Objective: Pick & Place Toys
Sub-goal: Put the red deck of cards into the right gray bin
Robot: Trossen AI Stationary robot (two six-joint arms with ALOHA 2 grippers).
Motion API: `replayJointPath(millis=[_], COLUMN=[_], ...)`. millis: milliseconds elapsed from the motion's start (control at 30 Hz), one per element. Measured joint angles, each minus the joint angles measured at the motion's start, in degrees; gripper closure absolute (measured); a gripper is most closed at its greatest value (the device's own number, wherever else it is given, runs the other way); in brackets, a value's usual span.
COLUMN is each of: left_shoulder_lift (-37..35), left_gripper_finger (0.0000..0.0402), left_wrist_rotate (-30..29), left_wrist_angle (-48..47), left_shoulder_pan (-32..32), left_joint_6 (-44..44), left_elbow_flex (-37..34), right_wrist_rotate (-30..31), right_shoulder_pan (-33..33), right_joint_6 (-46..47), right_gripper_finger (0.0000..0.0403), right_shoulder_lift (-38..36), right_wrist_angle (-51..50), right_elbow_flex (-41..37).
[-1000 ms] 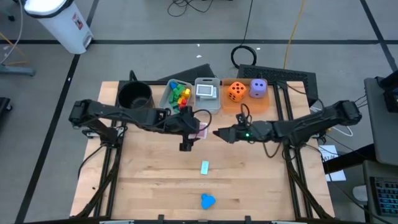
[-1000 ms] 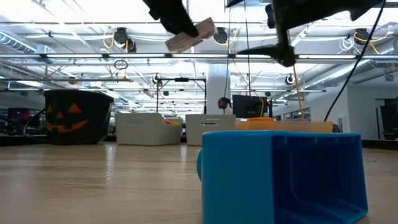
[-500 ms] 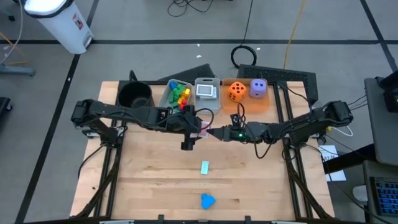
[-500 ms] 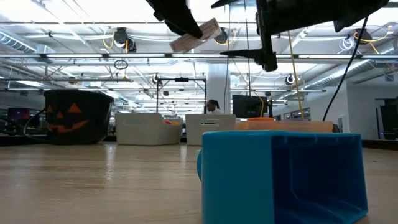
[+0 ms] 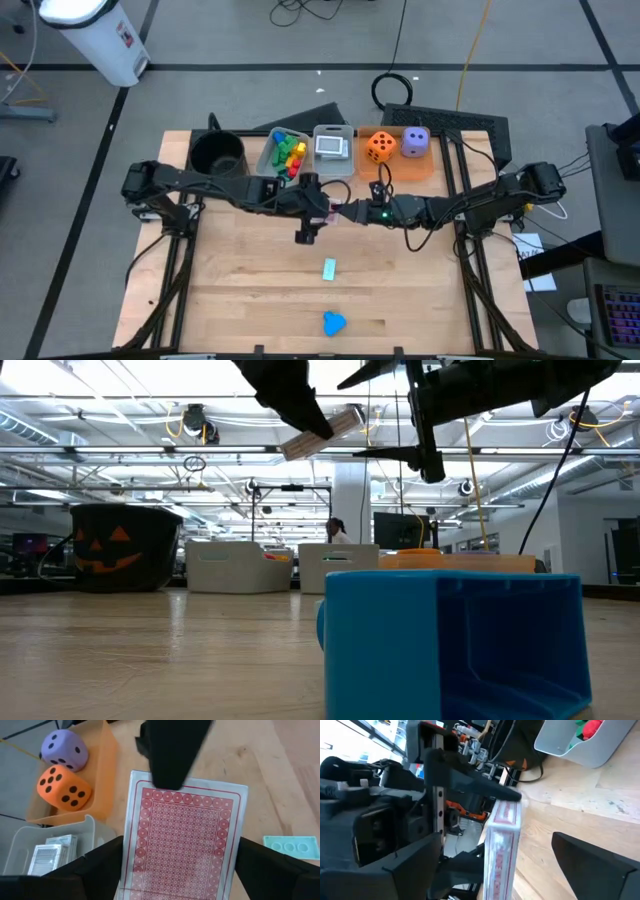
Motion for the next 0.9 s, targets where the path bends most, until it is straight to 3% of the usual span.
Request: replayJointPath(millis=[367, 667, 900], left_shoulder_lift=[0.0, 0.0, 0.0], left_gripper_finger=[0.0089, 0.0046, 0.0086], left_wrist_rotate=[-0.9, -0.8, -0.8], left_wrist_angle=[-0.3, -0.4, -0.3], left_shoulder_pan=[0.1, 1.1, 1.1], left_joint_6=[1.2, -0.1, 0.5], left_elbow_flex=[0.0, 0.0, 0.0], right_wrist_rotate=[-0.1, -1.8, -1.8], right_shoulder_pan=[-0.1, -0.3, -0.4], right_joint_6=[0.8, 1.6, 1.8], right_gripper_finger=[0.0102, 0.0157, 0.0222], right_shoulder_lift=[0.0, 0.0, 0.0], right_wrist_angle=[-2.3, -2.3, -2.3], right_elbow_flex=[0.0, 0.0, 0.0])
